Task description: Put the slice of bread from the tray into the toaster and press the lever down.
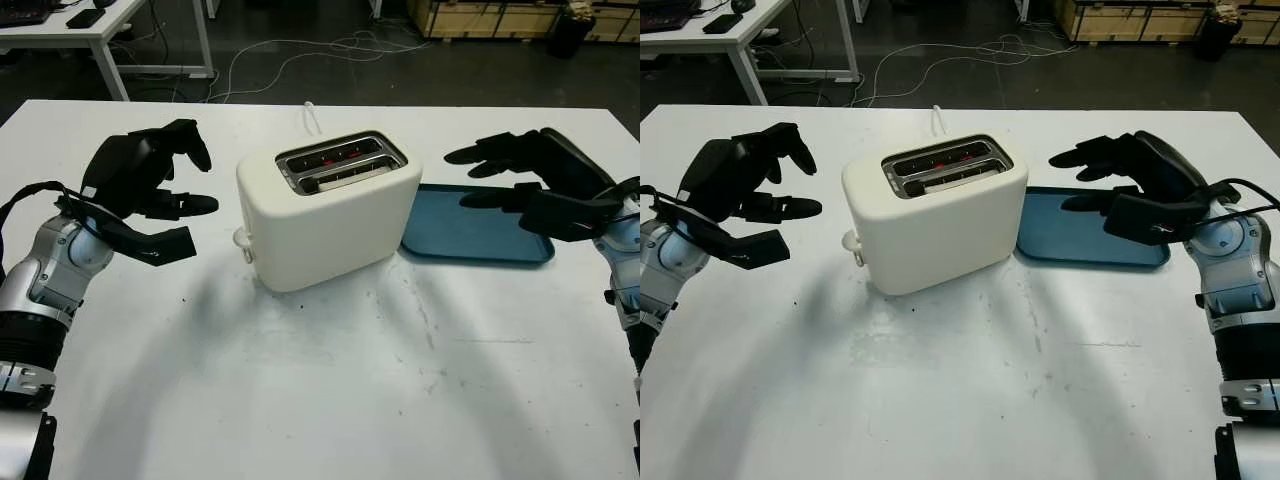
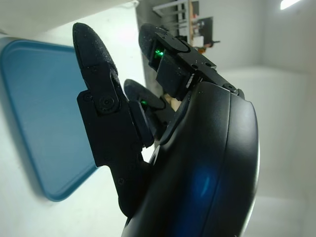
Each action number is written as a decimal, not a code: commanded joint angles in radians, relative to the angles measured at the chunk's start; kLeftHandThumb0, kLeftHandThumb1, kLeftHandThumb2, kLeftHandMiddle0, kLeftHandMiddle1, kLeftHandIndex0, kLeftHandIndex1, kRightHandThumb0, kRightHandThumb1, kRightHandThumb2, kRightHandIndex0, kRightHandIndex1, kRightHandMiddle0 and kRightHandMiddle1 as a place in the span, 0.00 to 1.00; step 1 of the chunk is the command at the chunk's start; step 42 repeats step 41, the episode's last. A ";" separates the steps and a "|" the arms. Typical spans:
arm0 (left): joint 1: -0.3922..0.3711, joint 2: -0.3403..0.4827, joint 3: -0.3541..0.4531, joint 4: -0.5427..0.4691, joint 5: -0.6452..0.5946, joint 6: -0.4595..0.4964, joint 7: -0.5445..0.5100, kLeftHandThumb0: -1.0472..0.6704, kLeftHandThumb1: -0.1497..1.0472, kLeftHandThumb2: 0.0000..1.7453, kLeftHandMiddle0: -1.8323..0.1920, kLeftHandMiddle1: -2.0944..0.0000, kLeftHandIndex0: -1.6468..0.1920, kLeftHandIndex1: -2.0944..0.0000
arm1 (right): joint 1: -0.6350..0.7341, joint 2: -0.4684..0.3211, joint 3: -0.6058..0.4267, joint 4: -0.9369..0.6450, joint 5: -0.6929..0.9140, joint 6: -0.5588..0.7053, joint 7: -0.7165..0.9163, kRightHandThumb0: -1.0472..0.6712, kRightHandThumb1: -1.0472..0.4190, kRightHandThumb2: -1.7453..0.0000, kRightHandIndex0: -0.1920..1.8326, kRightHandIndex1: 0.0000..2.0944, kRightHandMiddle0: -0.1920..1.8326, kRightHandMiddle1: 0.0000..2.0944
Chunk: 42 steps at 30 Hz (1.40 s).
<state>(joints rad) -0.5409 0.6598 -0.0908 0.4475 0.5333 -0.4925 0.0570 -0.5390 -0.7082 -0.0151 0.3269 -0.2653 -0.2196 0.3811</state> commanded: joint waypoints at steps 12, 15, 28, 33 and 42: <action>0.039 0.055 0.020 -0.122 0.002 0.121 -0.091 0.02 0.89 0.11 0.58 0.17 0.67 0.23 | -0.057 -0.038 0.004 -0.021 -0.025 0.062 0.022 0.18 0.11 1.00 0.50 0.13 0.50 0.01; 0.037 0.058 0.019 -0.120 0.004 0.123 -0.088 0.02 0.89 0.12 0.58 0.17 0.67 0.23 | -0.059 -0.034 0.010 -0.008 -0.029 0.050 0.019 0.17 0.12 1.00 0.51 0.13 0.51 0.01; 0.020 0.068 0.013 -0.119 0.010 0.113 -0.091 0.02 0.89 0.13 0.59 0.17 0.69 0.21 | -0.058 -0.037 0.022 -0.008 -0.035 0.055 0.017 0.15 0.11 1.00 0.50 0.15 0.51 0.01; 0.013 0.069 0.014 -0.131 0.006 0.126 -0.109 0.01 0.89 0.14 0.61 0.17 0.69 0.22 | -0.051 -0.037 0.020 -0.023 -0.034 0.070 0.021 0.14 0.10 1.00 0.49 0.15 0.51 0.00; 0.035 0.063 0.020 -0.167 0.005 0.127 -0.110 0.01 0.89 0.13 0.61 0.17 0.67 0.23 | -0.025 -0.042 0.008 -0.055 -0.022 0.083 0.031 0.14 0.10 1.00 0.48 0.17 0.51 0.00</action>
